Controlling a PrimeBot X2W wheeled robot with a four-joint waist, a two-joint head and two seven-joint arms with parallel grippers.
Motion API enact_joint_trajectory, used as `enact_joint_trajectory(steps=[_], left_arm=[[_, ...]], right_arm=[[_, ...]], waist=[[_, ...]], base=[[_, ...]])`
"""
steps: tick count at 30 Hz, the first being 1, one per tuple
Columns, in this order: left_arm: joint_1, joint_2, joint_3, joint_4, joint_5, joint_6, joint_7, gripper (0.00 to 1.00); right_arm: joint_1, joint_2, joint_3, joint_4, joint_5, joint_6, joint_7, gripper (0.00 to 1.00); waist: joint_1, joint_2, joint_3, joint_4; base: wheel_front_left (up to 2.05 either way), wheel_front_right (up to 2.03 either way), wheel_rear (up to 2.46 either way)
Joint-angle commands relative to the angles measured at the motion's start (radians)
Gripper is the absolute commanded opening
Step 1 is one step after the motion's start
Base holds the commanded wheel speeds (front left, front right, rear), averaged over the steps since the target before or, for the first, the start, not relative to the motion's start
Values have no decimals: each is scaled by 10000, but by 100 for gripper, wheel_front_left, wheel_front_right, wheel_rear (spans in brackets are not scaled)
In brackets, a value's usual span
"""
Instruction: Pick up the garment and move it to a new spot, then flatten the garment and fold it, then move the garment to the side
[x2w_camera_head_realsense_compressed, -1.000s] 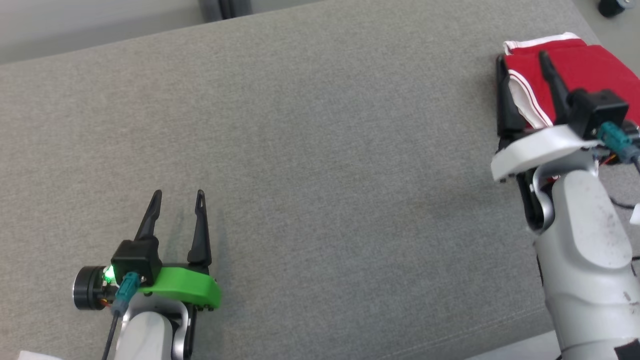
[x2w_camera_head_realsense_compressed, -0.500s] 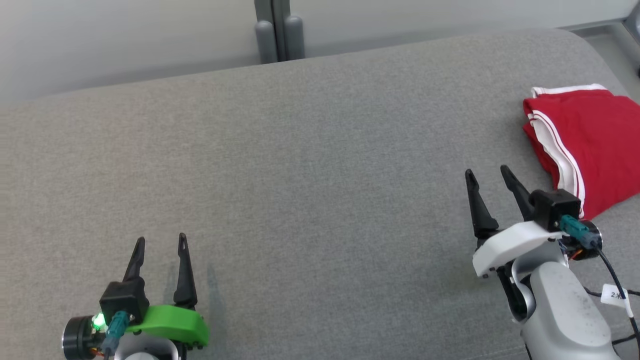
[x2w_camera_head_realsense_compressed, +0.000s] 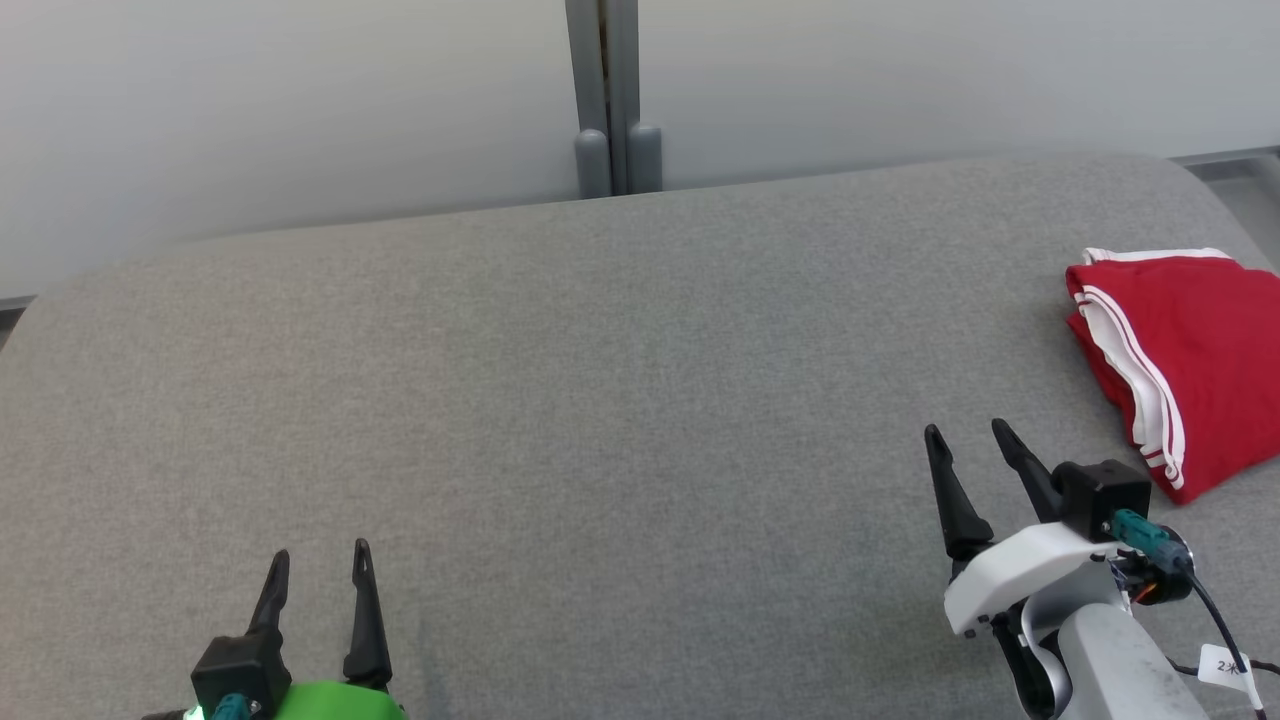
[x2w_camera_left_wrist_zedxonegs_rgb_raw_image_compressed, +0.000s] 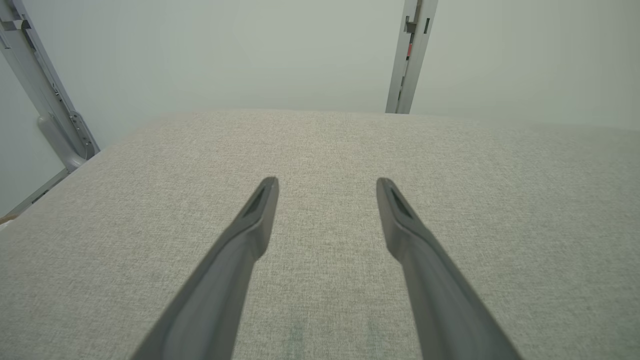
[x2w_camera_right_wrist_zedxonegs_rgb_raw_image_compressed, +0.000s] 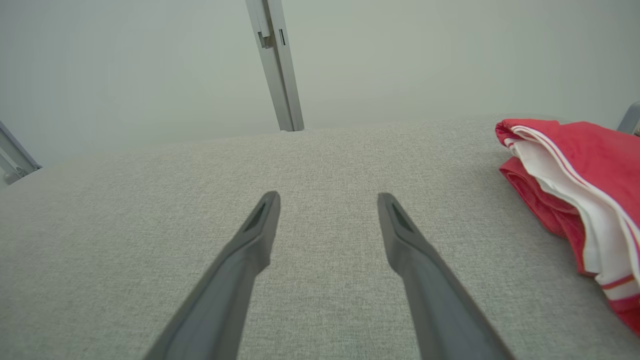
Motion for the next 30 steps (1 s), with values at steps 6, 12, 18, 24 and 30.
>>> enact_joint_trajectory(steps=[6, 12, 18, 24, 30], left_arm=[[137, -44, -16, 307, -107, -41, 27, 0], [30, -59, 102, 522, -887, -94, 285, 0], [-102, -52, 201, 430, -2057, -172, 573, 0], [-219, -45, 289, 320, -3105, -221, 828, 0], [-321, -39, 387, 214, -4075, -255, 1076, 0]], right_arm=[[246, 51, -35, 224, 36, 0, 46, 0], [424, 78, -177, 312, 801, 0, 353, 0], [526, 69, -256, 40, 1967, -1, 627, 0], [620, 60, -325, -206, 3004, -2, 871, 0], [684, 52, -406, -418, 3968, -2, 1114, 0]], waist=[[0, 0, -135, 21], [0, 0, -136, 40], [0, 0, -136, 68], [0, 0, -135, 96], [0, 0, -134, 123]], base=[[0, 0, 0], [0, 0, 0], [0, 0, 0], [0, 0, 0], [0, 0, 0]])
